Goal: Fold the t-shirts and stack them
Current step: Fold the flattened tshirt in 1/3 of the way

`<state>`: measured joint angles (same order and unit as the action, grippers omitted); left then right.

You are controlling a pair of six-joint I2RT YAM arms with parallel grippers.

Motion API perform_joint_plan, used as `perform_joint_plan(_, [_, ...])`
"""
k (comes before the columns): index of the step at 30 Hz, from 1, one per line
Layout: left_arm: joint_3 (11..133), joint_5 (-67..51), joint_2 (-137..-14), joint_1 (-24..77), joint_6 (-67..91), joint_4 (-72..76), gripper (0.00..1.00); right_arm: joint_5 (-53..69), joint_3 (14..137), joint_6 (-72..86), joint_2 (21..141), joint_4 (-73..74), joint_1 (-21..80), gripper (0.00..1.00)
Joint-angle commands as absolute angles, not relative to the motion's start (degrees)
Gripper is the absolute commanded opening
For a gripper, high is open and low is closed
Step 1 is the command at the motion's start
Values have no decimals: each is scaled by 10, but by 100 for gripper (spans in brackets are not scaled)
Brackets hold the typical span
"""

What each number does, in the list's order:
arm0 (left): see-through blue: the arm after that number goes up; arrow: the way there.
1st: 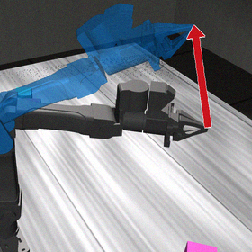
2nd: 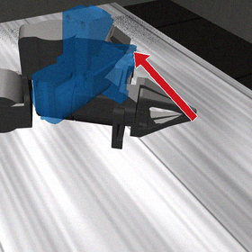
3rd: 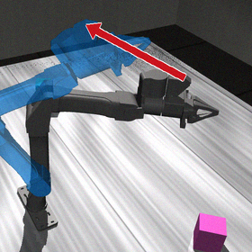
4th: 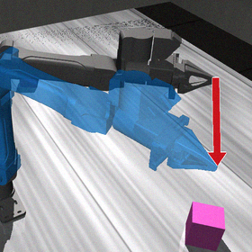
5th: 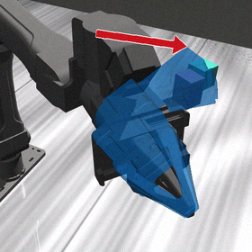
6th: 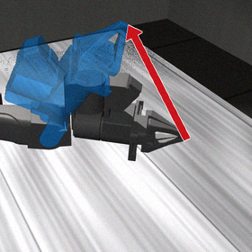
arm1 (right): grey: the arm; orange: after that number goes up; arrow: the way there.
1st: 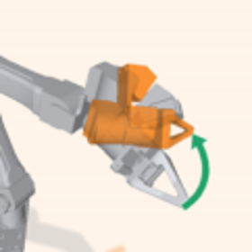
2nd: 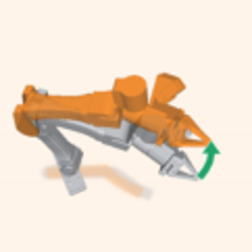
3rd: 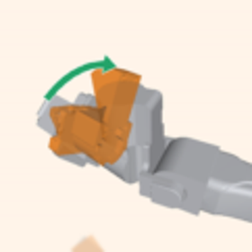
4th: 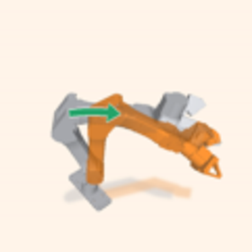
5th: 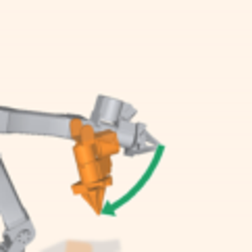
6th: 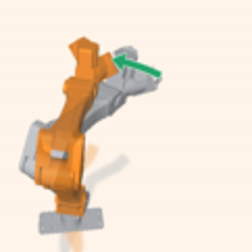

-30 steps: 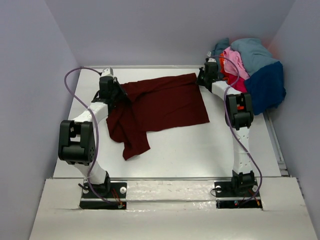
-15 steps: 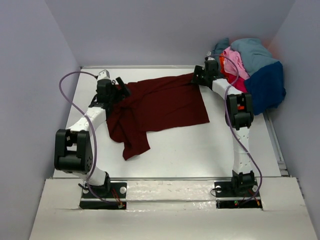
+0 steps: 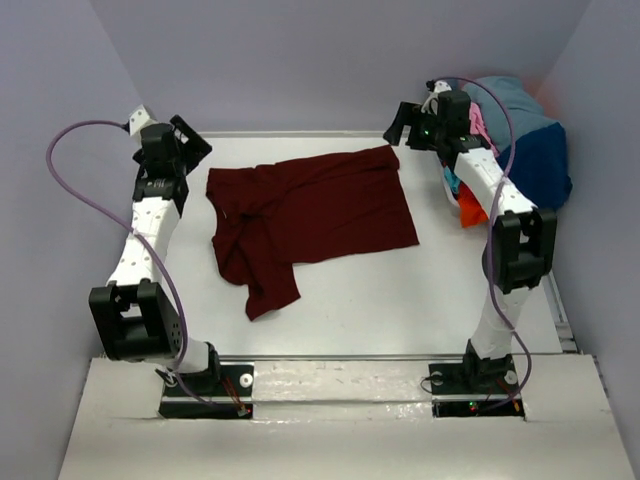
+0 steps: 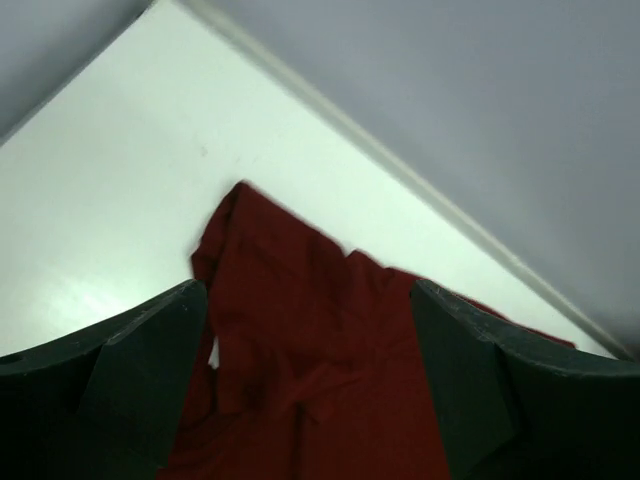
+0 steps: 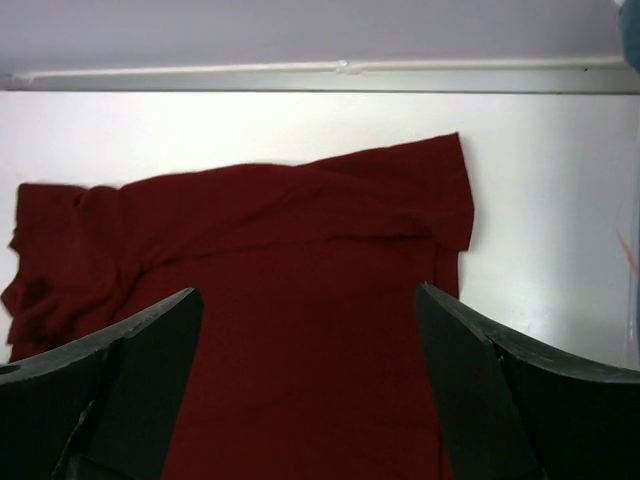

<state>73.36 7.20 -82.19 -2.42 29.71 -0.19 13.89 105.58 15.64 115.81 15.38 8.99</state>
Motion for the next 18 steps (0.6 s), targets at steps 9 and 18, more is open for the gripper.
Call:
perform_joint_plan(9, [560,11,-708,-39,396,-190,88,192,796,176,1045,185,87,83])
perform_joint_plan(18, [446,112,-694,-33,479,-213,87,173,716,191,1013,199,98,75])
